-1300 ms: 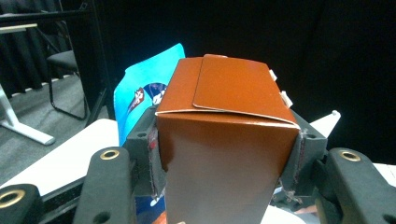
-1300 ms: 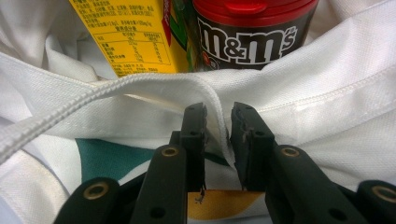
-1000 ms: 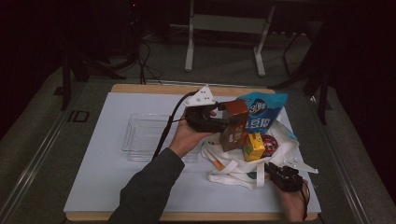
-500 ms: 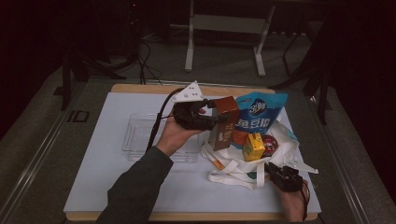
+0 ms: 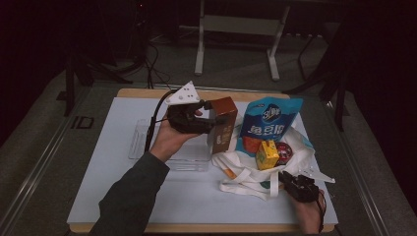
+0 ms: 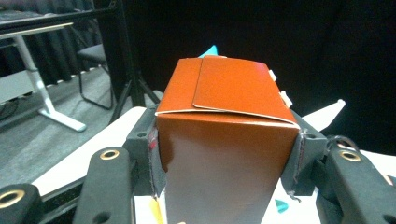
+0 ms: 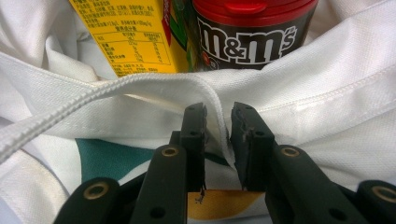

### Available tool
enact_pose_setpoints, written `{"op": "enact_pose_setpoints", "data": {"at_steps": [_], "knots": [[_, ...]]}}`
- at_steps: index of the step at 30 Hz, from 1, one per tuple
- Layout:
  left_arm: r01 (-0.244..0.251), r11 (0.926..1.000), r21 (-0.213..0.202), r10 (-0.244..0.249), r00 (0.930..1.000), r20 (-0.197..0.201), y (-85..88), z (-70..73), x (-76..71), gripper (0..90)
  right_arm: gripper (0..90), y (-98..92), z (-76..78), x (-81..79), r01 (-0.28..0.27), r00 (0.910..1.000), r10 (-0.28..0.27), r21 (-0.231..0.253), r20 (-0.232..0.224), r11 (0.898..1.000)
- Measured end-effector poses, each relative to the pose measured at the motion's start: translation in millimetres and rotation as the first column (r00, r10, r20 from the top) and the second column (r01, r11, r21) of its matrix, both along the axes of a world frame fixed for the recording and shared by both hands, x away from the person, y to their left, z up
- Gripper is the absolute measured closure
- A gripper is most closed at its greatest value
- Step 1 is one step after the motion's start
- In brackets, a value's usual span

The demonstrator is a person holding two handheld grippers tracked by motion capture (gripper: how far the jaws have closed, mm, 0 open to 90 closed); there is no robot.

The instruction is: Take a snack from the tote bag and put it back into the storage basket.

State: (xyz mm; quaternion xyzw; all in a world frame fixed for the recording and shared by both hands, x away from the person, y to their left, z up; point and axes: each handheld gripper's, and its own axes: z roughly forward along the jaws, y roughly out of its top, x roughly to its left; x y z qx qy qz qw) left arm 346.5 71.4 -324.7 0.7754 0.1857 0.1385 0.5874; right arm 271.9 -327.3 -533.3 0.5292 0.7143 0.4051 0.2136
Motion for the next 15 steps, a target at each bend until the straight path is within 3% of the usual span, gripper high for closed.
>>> {"op": "enact_pose_setpoints", "data": {"at_steps": [15], "knots": [[-0.019, 0.9982, 0.058, 0.018, 0.9998, 0.009, 25.0, -1.8, 4.6, 43.1, 75.0, 0.1, 0.0, -0.1, 0.0, 1.0, 0.0, -0.001, 0.001, 1.0]]}}
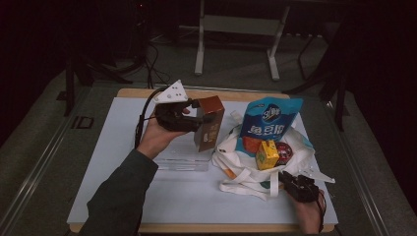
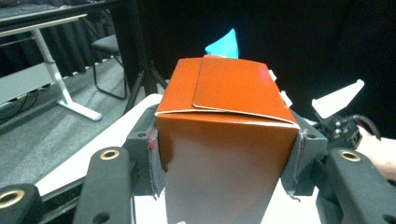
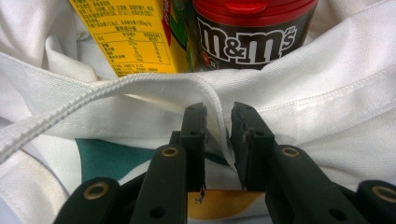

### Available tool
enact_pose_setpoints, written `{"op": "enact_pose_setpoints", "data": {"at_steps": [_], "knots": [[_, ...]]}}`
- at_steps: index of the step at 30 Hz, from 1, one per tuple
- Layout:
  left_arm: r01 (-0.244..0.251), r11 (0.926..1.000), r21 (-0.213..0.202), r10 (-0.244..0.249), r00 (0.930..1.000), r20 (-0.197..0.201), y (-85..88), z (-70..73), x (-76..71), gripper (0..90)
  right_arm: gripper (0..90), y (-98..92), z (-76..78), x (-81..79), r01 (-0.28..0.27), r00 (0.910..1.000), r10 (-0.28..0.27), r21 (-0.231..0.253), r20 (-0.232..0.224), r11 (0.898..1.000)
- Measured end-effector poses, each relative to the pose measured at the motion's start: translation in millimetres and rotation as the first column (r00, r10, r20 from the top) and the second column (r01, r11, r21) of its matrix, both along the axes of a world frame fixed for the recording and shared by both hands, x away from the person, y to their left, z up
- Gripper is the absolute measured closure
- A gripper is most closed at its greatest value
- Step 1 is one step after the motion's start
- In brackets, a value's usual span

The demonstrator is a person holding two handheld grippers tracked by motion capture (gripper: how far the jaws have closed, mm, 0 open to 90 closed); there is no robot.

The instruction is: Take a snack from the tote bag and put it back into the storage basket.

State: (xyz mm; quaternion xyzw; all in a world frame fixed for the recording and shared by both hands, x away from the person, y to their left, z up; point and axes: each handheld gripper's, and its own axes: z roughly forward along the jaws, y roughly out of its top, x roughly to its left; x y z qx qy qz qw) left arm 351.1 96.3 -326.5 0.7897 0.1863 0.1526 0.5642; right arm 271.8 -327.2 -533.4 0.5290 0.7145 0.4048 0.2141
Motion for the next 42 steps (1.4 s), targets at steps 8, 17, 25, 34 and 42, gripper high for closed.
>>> {"op": "enact_pose_setpoints", "data": {"at_steps": [8, 17, 25, 34, 42], "knots": [[-0.019, 0.9988, 0.046, 0.019, 0.9998, -0.007, 13.2, -4.2, 5.4, 43.1, 75.0, 0.1, 0.0, -0.1, 0.001, 1.0, -0.001, 0.0, 0.0, 1.0], [-0.04, 0.9954, 0.087, 0.041, 0.999, -0.014, 26.3, -7.4, 8.7, 43.0, 75.0, 0.2, -0.1, -0.1, 0.001, 1.0, -0.001, -0.001, 0.001, 1.0], [-0.063, 0.9895, 0.13, 0.067, 0.9973, -0.03, 34.4, -11.7, 12.1, 43.0, 75.0, 0.4, 0.0, -0.4, 0.002, 1.0, -0.002, 0.0, -0.001, 1.0], [-0.082, 0.9807, 0.177, 0.091, 0.9951, -0.04, 44.2, -15.8, 15.2, 43.0, 75.0, 0.5, -0.1, -0.4, 0.002, 1.0, -0.002, -0.001, -0.001, 1.0], [-0.086, 0.9716, 0.22, 0.099, 0.9938, -0.05, 51.0, -19.3, 16.5, 43.0, 75.0, 0.8, 0.0, -0.6, 0.003, 1.0, -0.003, -0.005, 0.0, 1.0]]}}
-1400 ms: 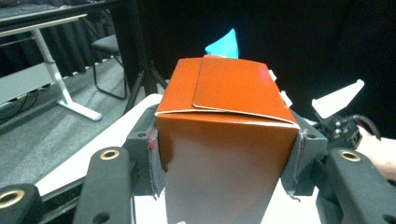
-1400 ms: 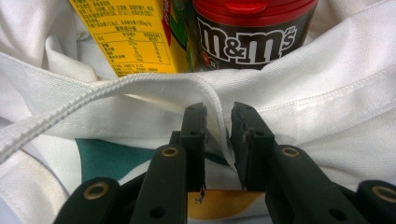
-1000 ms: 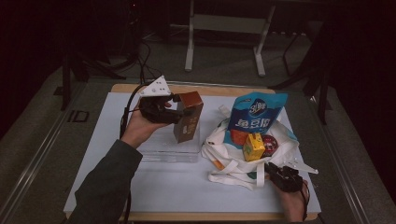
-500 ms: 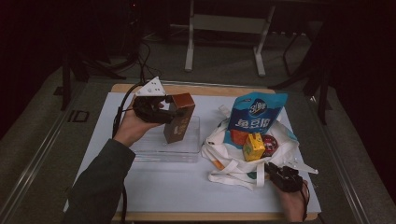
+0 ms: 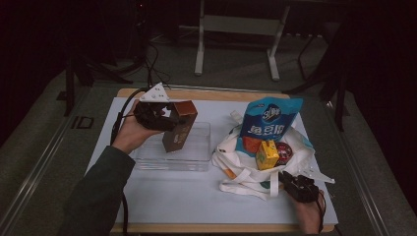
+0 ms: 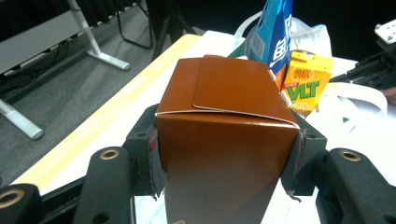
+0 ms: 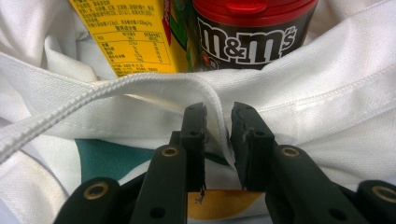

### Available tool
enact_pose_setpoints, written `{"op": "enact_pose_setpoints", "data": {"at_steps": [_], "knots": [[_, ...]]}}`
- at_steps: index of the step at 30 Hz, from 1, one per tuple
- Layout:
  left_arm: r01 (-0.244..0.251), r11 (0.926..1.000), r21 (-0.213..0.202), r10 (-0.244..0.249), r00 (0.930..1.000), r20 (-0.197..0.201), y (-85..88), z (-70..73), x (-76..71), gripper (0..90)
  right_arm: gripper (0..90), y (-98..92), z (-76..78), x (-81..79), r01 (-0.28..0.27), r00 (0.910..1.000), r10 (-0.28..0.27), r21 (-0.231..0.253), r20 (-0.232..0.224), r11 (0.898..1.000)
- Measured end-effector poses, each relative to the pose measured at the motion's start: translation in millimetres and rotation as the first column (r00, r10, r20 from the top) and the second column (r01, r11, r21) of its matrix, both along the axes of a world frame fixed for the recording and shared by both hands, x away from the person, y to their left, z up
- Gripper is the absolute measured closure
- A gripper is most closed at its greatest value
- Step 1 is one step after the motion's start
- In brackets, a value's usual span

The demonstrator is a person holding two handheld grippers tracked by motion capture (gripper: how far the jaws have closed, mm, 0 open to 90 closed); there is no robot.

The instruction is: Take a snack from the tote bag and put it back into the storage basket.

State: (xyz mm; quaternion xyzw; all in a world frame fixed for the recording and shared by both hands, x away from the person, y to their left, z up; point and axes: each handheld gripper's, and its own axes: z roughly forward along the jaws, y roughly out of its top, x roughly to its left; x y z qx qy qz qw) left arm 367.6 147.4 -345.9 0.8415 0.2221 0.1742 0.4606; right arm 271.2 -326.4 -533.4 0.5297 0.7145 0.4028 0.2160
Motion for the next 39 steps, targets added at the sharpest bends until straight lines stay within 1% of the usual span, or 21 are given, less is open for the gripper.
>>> {"op": "enact_pose_setpoints", "data": {"at_steps": [9, 14, 18, 26, 29, 30, 34, 37, 38, 39], "knots": [[0.003, 0.9988, 0.048, -0.003, 0.9999, -0.011, 4.3, -3.5, 0.1, 43.0, 75.0, 0.1, -0.1, 0.0, 0.001, 1.0, -0.001, 0.001, 0.001, 1.0], [-0.001, 0.9971, 0.076, 0.003, 0.9997, -0.023, 6.8, -5.7, 0.0, 43.0, 75.0, 0.0, -0.1, -0.1, 0.001, 1.0, -0.001, 0.001, 0.001, 1.0], [0.007, 0.9943, 0.107, -0.004, 0.9995, -0.03, 8.0, -8.0, 0.1, 43.0, 75.0, 0.2, -0.2, -0.2, 0.002, 1.0, -0.002, 0.001, 0.002, 1.0], [0.022, 0.9893, 0.144, -0.014, 0.9985, -0.053, 9.8, -12.3, -0.1, 43.0, 75.0, 0.2, -0.2, -0.3, 0.003, 1.0, -0.003, 0.001, 0.002, 1.0], [0.039, 0.985, 0.168, -0.028, 0.9972, -0.07, 9.8, -16.4, 0.0, 43.0, 75.0, 0.1, -0.2, -0.3, 0.002, 1.0, -0.002, 0.002, 0.002, 1.0], [0.039, 0.985, 0.168, -0.028, 0.9972, -0.07, 9.8, -16.4, 0.0, 43.0, 75.0, 0.1, -0.2, -0.3, 0.002, 1.0, -0.002, 0.002, 0.002, 1.0], [0.076, 0.9738, 0.214, -0.053, 0.9925, -0.11, 7.9, -25.8, 1.9, 42.9, 75.0, 0.3, -0.3, -0.3, 0.003, 1.0, -0.003, 0.0, 0.003, 1.0], [0.092, 0.9651, 0.245, -0.058, 0.9882, -0.141, 7.1, -32.9, 4.8, 42.8, 75.0, 0.3, -0.3, -0.3, 0.004, 1.0, -0.004, 0.001, 0.002, 1.0], [0.096, 0.9626, 0.253, -0.061, 0.9876, -0.145, 6.9, -34.3, 5.6, 42.8, 75.0, 0.3, -0.3, -0.3, 0.004, 1.0, -0.004, 0.001, 0.002, 1.0], [0.098, 0.9626, 0.253, -0.061, 0.9867, -0.151, 6.7, -36.0, 6.2, 42.7, 75.0, 0.3, -0.3, -0.3, 0.004, 1.0, -0.004, 0.002, 0.002, 1.0]]}}
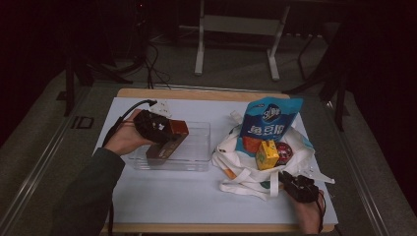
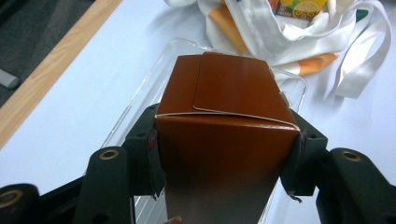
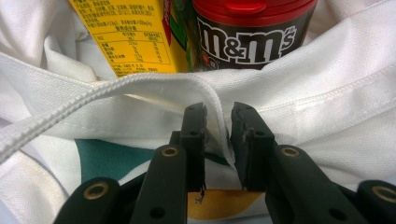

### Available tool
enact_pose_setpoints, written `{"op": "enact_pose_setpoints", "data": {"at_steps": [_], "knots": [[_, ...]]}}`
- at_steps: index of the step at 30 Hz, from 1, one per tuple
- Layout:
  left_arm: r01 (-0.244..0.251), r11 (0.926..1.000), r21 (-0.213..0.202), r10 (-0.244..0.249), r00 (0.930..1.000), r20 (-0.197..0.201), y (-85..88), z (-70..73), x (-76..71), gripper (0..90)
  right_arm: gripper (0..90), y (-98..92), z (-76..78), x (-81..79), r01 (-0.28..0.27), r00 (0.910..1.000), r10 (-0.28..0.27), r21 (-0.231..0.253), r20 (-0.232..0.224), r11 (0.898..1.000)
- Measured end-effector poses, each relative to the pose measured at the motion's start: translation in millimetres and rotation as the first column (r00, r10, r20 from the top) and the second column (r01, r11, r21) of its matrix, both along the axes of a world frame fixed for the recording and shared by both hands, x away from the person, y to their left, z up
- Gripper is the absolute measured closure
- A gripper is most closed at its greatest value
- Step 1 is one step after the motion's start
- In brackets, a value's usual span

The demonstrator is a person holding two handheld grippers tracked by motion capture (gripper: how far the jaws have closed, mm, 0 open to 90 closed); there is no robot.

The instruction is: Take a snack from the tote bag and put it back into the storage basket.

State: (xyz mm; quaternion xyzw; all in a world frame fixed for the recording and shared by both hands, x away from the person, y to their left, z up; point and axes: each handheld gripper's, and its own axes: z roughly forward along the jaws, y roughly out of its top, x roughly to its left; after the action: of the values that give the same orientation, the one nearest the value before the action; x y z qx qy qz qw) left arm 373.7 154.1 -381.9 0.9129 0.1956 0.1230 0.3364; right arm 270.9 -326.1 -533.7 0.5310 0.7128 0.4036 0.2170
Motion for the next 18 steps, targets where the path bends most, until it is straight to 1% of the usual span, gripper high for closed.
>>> {"op": "enact_pose_setpoints", "data": {"at_steps": [1, 3, 4, 6, 8, 10, 13, 14, 17, 18], "knots": [[0.0, 0.9999, -0.012, 0.0, 1.0, -0.001, 0.3, -0.6, 0.6, 42.7, 75.0, 0.0, 0.0, 0.0, 0.0, 1.0, 0.0, 0.0, 0.0, 1.0], [0.0, 0.9998, -0.018, 0.0, 1.0, -0.003, -0.1, -1.9, 1.9, 42.3, 75.0, 0.1, 0.0, 0.0, 0.0, 1.0, 0.0, -0.002, 0.001, 1.0], [-0.001, 0.9995, -0.031, 0.001, 1.0, -0.008, -1.1, -3.0, 2.3, 42.3, 75.0, 0.1, 0.0, 0.0, 0.0, 1.0, 0.0, -0.002, 0.001, 1.0], [0.002, 0.9991, -0.043, -0.003, 0.9998, -0.017, -4.0, -5.3, 3.6, 41.4, 75.0, 0.1, 0.0, 0.0, -0.001, 1.0, 0.001, -0.003, 0.001, 1.0], [0.008, 0.9985, -0.054, -0.009, 0.9996, -0.025, -8.7, -8.0, 4.7, 41.0, 75.0, 0.2, 0.0, 0.0, 0.0, 1.0, 0.0, -0.003, 0.001, 1.0], [0.019, 0.9972, -0.072, -0.023, 0.9987, -0.045, -14.9, -11.9, 6.3, 40.1, 75.0, 0.2, 0.0, -0.1, 0.0, 1.0, 0.0, -0.003, 0.002, 1.0], [0.036, 0.9963, -0.078, -0.041, 0.9971, -0.065, -26.6, -18.6, 8.5, 38.1, 75.0, 0.0, 0.0, 0.0, 0.0, 1.0, 0.0, -0.001, 0.0, 1.0], [0.046, 0.9965, -0.07, -0.05, 0.9966, -0.066, -31.0, -21.1, 9.2, 38.1, 75.0, 0.0, 0.0, 0.0, 0.0, 1.0, 0.0, -0.001, 0.0, 1.0], [0.068, 0.997, -0.035, -0.071, 0.9931, -0.093, -44.6, -30.6, 10.3, 37.2, 75.0, -0.2, 0.1, 0.0, -0.001, 1.0, 0.001, 0.0, -0.001, 1.0], [0.072, 0.9969, -0.032, -0.074, 0.9925, -0.097, -47.3, -32.4, 10.5, 36.6, 75.0, -0.3, 0.1, 0.0, -0.002, 1.0, 0.002, 0.001, -0.001, 1.0]]}}
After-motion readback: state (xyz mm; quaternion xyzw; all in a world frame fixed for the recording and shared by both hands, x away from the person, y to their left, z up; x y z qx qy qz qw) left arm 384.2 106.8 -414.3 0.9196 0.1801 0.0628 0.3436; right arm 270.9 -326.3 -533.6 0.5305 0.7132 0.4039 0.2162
